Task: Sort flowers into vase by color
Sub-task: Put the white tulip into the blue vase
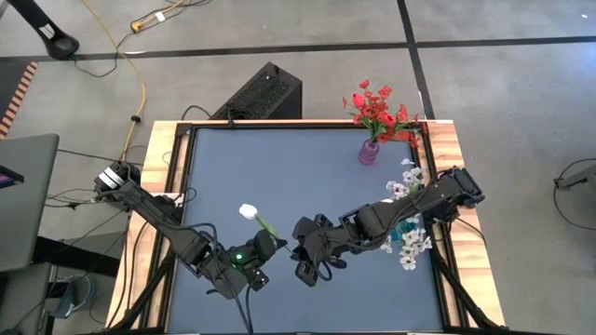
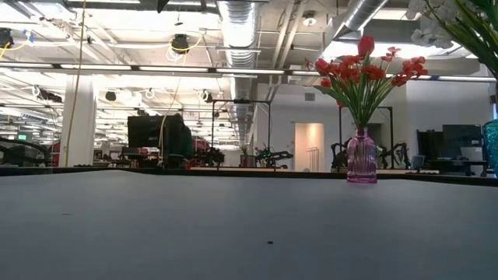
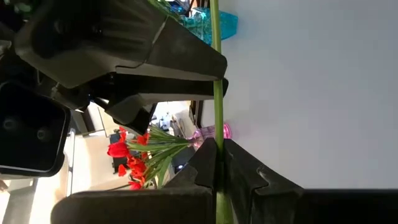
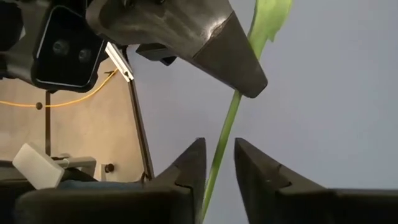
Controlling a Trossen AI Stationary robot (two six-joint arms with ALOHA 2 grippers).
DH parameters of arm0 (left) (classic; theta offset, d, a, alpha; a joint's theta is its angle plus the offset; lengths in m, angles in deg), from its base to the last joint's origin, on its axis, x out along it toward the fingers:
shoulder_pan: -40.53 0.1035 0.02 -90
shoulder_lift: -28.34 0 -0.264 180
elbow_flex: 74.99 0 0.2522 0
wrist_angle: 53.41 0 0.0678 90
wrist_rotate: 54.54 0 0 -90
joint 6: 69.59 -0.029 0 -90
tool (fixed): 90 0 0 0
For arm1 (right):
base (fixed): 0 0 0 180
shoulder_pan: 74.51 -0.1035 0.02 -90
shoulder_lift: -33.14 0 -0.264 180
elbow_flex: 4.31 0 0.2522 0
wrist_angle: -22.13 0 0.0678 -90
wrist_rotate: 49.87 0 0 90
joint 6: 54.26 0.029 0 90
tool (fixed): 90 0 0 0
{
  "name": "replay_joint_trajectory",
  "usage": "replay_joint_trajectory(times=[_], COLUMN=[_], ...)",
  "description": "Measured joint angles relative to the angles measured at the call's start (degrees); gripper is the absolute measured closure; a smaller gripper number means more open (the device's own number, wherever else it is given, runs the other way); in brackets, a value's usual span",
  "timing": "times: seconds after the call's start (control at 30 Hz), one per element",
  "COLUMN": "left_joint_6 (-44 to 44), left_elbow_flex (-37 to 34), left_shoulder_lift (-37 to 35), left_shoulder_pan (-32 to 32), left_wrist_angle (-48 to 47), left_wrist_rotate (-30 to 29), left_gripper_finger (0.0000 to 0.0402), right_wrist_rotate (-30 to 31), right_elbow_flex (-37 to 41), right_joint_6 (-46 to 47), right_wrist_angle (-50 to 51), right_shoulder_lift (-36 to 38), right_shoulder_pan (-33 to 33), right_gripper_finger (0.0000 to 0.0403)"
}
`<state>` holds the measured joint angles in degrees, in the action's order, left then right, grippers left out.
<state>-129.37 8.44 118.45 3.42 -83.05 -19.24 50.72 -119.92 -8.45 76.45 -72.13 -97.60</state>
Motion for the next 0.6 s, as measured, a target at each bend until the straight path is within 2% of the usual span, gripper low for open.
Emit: replay_joint_trajectory(times=[0.27, 0.4, 0.5, 0.6], left_joint_6=[-0.5, -0.5, -0.5, -0.7], left_elbow_flex=[0.0, 0.0, 0.0, 0.0], left_shoulder_lift=[0.0, 0.0, 0.0, 0.0], left_shoulder_pan=[0.0, 0.1, 0.1, -0.1], left_wrist_angle=[0.3, 0.7, 0.7, 1.0], left_wrist_rotate=[0.0, 0.0, 0.2, -0.5], left_gripper_finger=[0.0399, 0.0377, 0.0348, 0.0314], right_wrist_rotate=[-0.1, 0.0, 0.1, 2.7], right_elbow_flex=[0.0, 0.0, 0.0, 0.0], right_joint_6=[-0.7, -1.1, -1.1, -0.9], right_wrist_angle=[0.4, 0.4, 0.5, 3.3], right_shoulder_lift=[0.0, 0.0, 0.0, 0.3], right_shoulder_pan=[0.0, 0.0, -0.2, -0.9], right_gripper_finger=[0.0384, 0.0387, 0.0386, 0.0386])
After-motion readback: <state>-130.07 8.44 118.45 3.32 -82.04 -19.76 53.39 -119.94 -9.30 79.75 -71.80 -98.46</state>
